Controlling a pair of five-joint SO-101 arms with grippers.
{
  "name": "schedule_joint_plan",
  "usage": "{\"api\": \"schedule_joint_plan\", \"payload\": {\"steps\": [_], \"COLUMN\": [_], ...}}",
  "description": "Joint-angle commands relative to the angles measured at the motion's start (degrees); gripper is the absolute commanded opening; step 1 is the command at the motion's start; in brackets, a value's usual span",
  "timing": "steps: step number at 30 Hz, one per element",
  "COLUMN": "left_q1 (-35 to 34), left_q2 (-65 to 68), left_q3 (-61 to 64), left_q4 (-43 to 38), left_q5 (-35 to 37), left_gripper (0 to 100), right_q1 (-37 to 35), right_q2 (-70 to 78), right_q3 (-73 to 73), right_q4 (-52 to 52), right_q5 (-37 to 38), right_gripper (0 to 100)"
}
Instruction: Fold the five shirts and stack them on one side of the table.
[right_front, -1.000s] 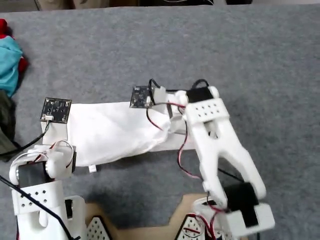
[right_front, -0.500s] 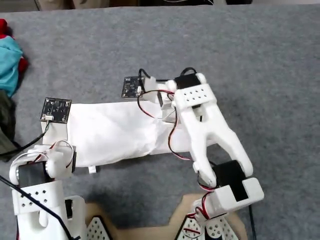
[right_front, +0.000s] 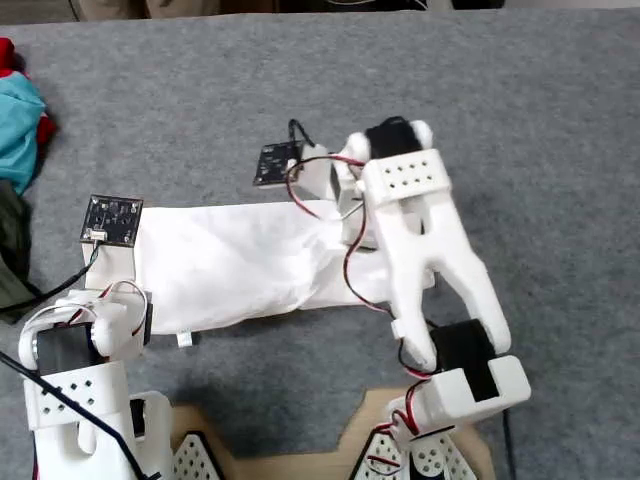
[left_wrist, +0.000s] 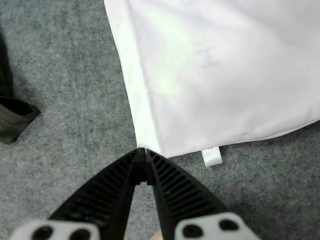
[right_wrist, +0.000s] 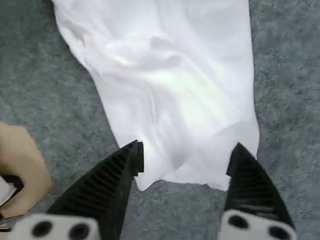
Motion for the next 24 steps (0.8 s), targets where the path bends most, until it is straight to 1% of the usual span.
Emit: {"api": "schedule_joint_plan", "payload": {"steps": [1, 4, 7, 9, 12, 14, 17, 20, 24], "left_q1": [-0.5, -0.4, -0.3, -0.3, -0.2, -0.2, -0.2, -0.2, -0.4], "left_q2": [-0.5, -0.5, -0.5, -0.5, -0.5, -0.5, -0.5, -0.5, -0.5], "left_q3": [-0.5, -0.5, -0.5, -0.5, -0.4, -0.4, -0.4, -0.4, -0.4], "left_q4": [0.1, 0.1, 0.1, 0.1, 0.1, 0.1, 0.1, 0.1, 0.1], "left_q5": [-0.4, -0.4, -0.4, -0.4, -0.4, -0.4, -0.4, -0.4, -0.4], "left_gripper": [2, 2, 2, 2, 2, 2, 2, 2, 2], "right_q1": [2.2, 3.2, 2.8, 1.6, -0.3, -2.0, -3.6, -4.2, -4.0], "right_q2": [-2.1, -5.8, -10.2, -12.4, -13.3, -12.2, -8.1, -2.5, 6.5], "right_q3": [-2.7, 0.3, 7.0, 12.4, 20.6, 23.7, 24.0, 21.0, 11.6], "right_q4": [3.8, 6.1, 6.1, 2.8, -5.1, -9.6, -14.5, -18.6, -19.0], "right_q5": [0.4, 0.6, 0.7, 0.7, 0.3, -1.4, -5.5, -7.5, -9.1], "right_gripper": [5.9, 5.8, 5.8, 5.8, 5.8, 4.6, 3.2, 3.0, 3.0]}}
